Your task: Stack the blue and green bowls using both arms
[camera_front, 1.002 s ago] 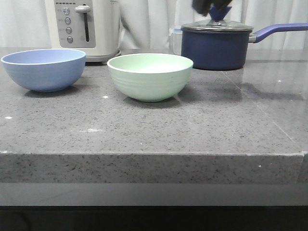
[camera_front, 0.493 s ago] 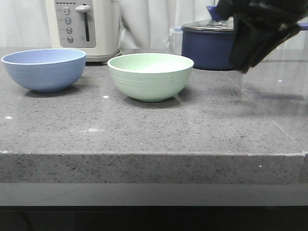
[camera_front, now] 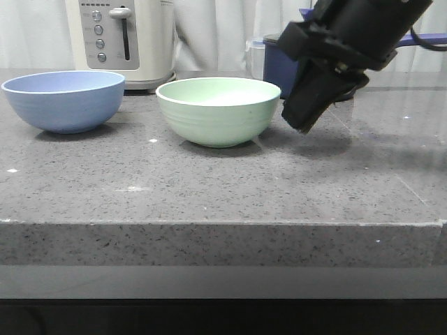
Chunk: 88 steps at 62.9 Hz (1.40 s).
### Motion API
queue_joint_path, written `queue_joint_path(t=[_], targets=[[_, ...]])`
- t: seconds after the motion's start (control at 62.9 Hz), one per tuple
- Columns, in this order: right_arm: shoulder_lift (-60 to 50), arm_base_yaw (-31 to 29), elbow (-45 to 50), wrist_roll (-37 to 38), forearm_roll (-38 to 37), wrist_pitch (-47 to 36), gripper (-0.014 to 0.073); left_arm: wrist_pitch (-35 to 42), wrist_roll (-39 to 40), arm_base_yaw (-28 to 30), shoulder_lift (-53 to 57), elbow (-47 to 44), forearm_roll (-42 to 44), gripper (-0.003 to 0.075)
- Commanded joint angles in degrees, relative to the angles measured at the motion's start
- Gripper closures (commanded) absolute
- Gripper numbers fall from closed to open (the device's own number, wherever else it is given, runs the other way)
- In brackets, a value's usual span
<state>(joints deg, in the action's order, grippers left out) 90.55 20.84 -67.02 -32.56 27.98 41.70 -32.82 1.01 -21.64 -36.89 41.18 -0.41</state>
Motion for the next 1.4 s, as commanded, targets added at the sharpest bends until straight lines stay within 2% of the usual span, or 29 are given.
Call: queue_joint_path(t=[0.0, 1.002, 1.16, 1.383], targets=[[-1.44, -0.09, -1.29, -1.72, 2.05, -2.44, 0.0645, 4.13, -0.12, -0.43, -0.35, 1.62, -0.29, 0.0248], [-1.44, -0.09, -1.29, -1.72, 2.38, -5.25, 0.0657, 3.69, -0.12, -0.43, -0.75, 1.74, -0.15, 0.0248], [-1.44, -0.09, -1.29, -1.72, 2.38, -5.25, 0.0657, -1.24, -0.12, -0.43, -4.1, 4.99, 1.94, 0.0248], [-1.44, -0.09, -1.29, -1.72, 2.38, -5.19, 0.0657, -10.22, 1.69, 2.68, -14.92, 16.14, 5.38, 0.0248]])
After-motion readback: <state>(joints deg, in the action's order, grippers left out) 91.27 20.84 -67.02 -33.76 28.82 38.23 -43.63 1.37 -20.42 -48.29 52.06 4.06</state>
